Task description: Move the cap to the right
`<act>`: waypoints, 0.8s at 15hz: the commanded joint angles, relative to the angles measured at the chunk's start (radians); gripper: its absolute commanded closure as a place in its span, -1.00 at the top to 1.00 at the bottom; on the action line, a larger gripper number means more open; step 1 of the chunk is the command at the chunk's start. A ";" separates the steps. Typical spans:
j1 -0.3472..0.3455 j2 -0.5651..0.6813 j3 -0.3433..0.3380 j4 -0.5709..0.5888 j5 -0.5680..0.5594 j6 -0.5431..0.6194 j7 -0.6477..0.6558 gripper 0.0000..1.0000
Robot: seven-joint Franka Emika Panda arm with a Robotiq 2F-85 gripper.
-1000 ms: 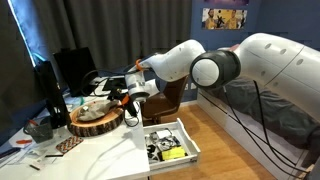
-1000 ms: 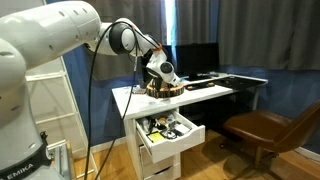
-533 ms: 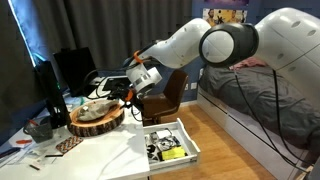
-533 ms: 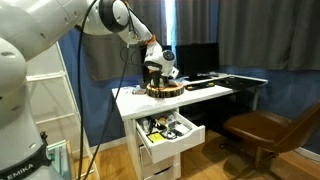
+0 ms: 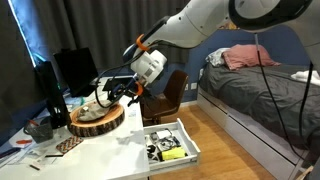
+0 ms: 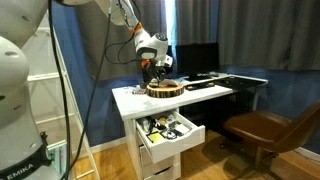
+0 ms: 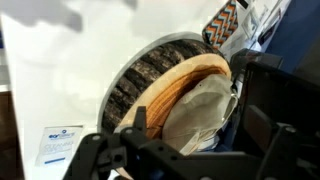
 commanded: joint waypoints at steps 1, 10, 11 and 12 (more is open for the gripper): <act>0.071 -0.202 -0.051 -0.247 -0.074 0.101 -0.034 1.00; 0.076 -0.473 0.020 -0.511 -0.027 0.156 -0.279 1.00; 0.076 -0.522 0.030 -0.554 -0.018 0.156 -0.312 1.00; 0.077 -0.560 0.036 -0.587 -0.013 0.156 -0.329 1.00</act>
